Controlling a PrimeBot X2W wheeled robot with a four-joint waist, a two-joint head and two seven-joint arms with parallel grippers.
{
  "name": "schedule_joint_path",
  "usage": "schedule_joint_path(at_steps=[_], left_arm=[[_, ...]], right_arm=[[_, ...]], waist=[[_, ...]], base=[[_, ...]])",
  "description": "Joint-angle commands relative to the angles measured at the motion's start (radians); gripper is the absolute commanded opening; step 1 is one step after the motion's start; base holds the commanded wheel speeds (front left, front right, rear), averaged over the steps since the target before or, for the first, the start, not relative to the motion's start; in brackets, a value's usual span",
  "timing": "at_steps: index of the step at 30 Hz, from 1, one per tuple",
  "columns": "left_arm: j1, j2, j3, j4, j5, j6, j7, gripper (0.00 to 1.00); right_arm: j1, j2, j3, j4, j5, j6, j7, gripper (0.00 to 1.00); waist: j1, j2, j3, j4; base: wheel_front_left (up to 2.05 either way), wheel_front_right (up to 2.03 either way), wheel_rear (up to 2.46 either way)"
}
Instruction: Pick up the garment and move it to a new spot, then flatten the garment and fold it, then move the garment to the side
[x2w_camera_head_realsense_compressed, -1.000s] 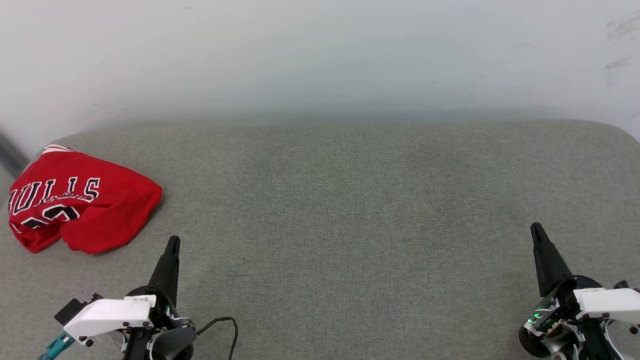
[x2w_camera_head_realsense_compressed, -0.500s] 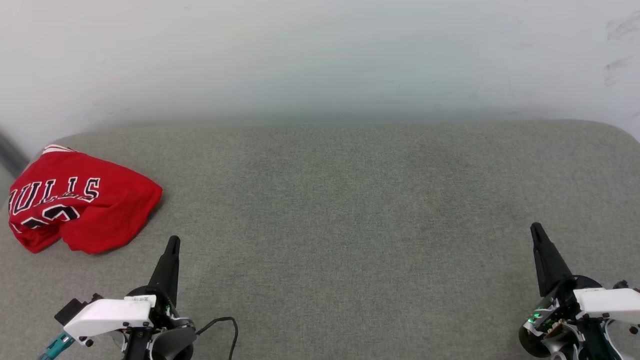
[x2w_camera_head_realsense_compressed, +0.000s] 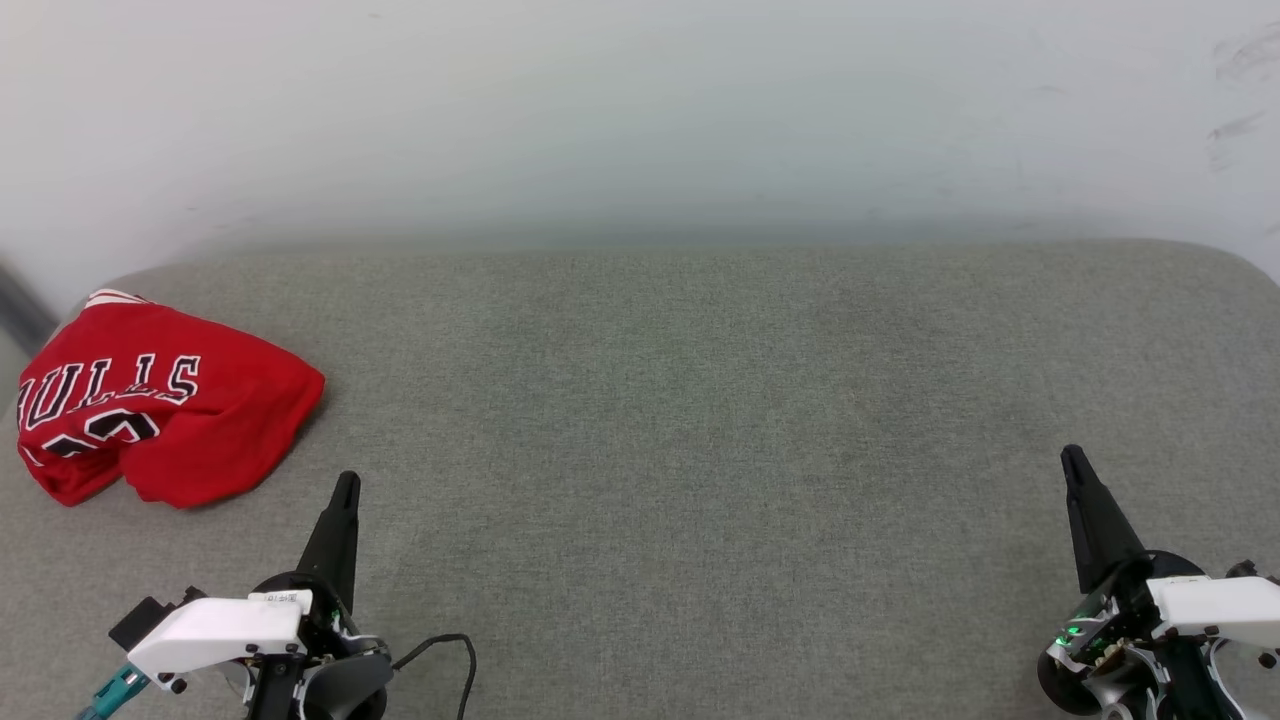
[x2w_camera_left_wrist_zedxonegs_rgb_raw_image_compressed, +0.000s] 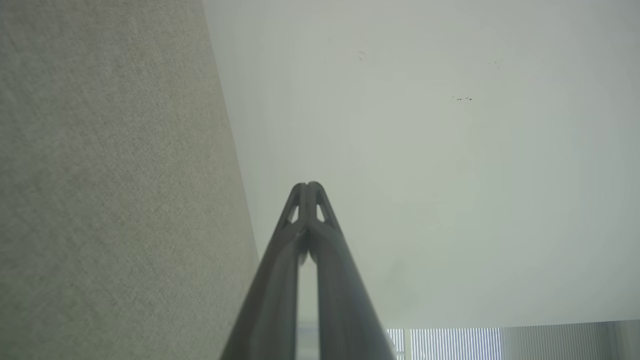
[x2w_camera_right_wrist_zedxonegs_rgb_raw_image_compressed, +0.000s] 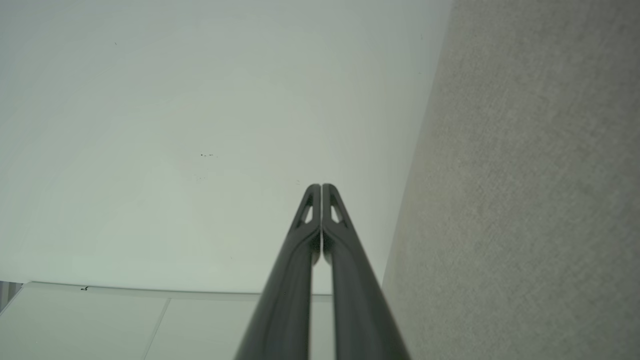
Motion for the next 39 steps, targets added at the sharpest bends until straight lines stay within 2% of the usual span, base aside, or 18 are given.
schedule_joint_path(at_steps=[1, 3, 4, 23, 31, 39], left_arm=[[-0.005, -0.001, 0.002, 0.0, 0.001, -0.003, 0.002, 0.0], [-0.005, -0.001, 0.002, 0.0, 0.001, -0.003, 0.002, 0.0], [0.001, 0.0, -0.001, 0.003, 0.0, 0.0, -0.001, 1.0], [0.05, -0.002, -0.016, 0.0, 0.072, 0.0, -0.081, 1.0], [0.062, -0.002, 0.033, -0.021, 0.173, 0.0, -0.115, 1.0], [0.056, -0.002, 0.091, -0.103, 0.367, 0.009, -0.147, 1.0]], right_arm=[[-0.01, 0.003, 0.001, 0.001, -0.005, 0.0, 0.001, 0.0], [-0.01, 0.003, 0.001, 0.001, -0.005, 0.0, 0.001, 0.0], [0.002, 0.0, 0.0, 0.002, 0.0, 0.0, -0.001, 1.0], [0.049, 0.001, 0.017, -0.003, -0.073, 0.0, -0.081, 1.0], [0.045, 0.001, -0.01, -0.01, -0.246, 0.0, -0.115, 1.0], [0.045, 0.001, -0.019, -0.089, -0.5, 0.0, -0.147, 1.0]], waist=[[0.0, -0.0001, 0.0, 0.0], [0.0, -0.0001, 0.0, 0.0], [0.0, -0.0001, 0.0, 0.0], [0.0, -0.0001, 0.002, -0.003], [0.0, -0.0001, 0.001, -0.005], [0.0, -0.0001, 0.006, -0.008]], base=[[0.0, 0.0, 0.0], [0.0, 0.0, 0.0], [0.0, 0.0, 0.0], [0.0, 0.0, 0.0], [0.0, 0.0, 0.0], [0.0, 0.0, 0.0]])
